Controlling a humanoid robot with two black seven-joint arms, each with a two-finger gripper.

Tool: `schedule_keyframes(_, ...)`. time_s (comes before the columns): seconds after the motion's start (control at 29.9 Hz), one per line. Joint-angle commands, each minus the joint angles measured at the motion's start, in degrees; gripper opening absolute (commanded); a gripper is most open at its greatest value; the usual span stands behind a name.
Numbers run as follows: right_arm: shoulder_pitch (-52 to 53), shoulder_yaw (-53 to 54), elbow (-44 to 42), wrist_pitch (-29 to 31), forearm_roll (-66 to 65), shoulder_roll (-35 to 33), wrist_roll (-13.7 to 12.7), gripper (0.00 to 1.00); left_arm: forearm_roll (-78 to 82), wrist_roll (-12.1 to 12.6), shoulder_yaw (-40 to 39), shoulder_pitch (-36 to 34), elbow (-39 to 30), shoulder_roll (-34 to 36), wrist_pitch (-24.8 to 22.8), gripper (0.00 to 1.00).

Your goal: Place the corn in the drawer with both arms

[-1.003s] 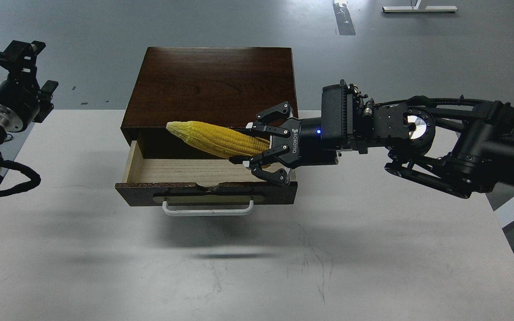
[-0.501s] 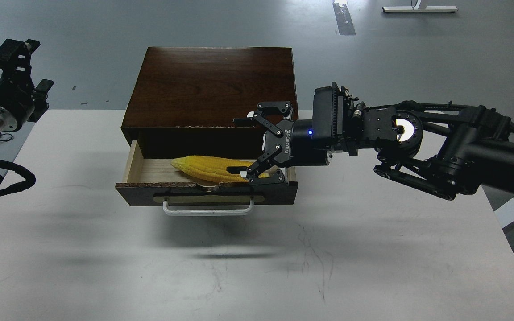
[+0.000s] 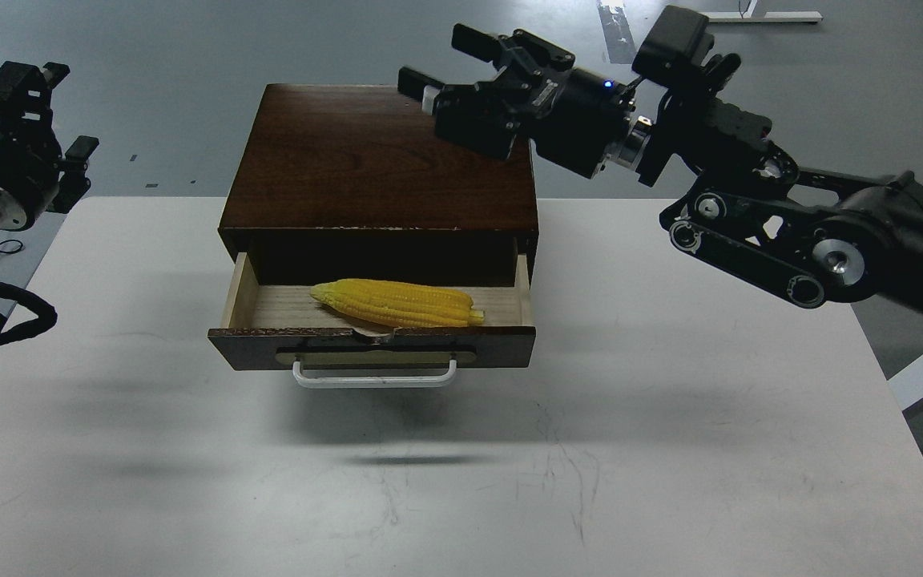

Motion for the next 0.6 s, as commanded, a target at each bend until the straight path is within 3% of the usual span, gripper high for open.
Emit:
schedule_keyframes(0.0, -1.0, -0.6, 0.0, 3.7, 26.4, -6.8, -3.6, 1.0, 0.0, 0.1, -0.2, 0.0, 0.0, -0.1, 0.1, 0.98)
schedule_keyframes(0.13, -5.6, 0.7, -0.4, 8.2, 39.1, -10.9, -6.8, 1.0, 0.0, 0.1, -0.3, 0.0, 0.0, -0.1, 0.0, 0.98)
schedule_keyframes(0.2, -8.6, 1.1, -0.2, 14.6, 45.0, -14.6, -11.1, 0.99, -0.1, 0.1, -0.3, 0.1, -0.1, 0.0, -0.1, 0.98)
schedule_keyframes(0.3, -12.0, 4.6, -0.4, 21.1, 50.5, -16.7, -13.7, 0.99, -0.8, 0.3, -0.3, 0.3, -0.1, 0.0, -2.2, 0.98)
schedule_keyframes(0.4, -14.4, 7.3, -0.5, 22.3, 54.2, -17.0, -14.8, 0.99, -1.8, 0.8, -0.3, 0.3, 0.0, 0.1, -2.9, 0.98)
schedule_keyframes(0.47, -17.0, 11.8, -1.3, 22.6, 58.2, -17.0, -17.4, 1.0, -2.0, 2.4, -0.3, 0.3, 0.2, 0.0, -3.2, 0.98)
schedule_keyframes(0.57, -19.9, 15.6, -2.3, 22.8, 61.6, -16.5, -19.2, 1.0, -2.1, 2.7, -0.3, 0.4, 0.2, -0.1, -3.4, 0.98)
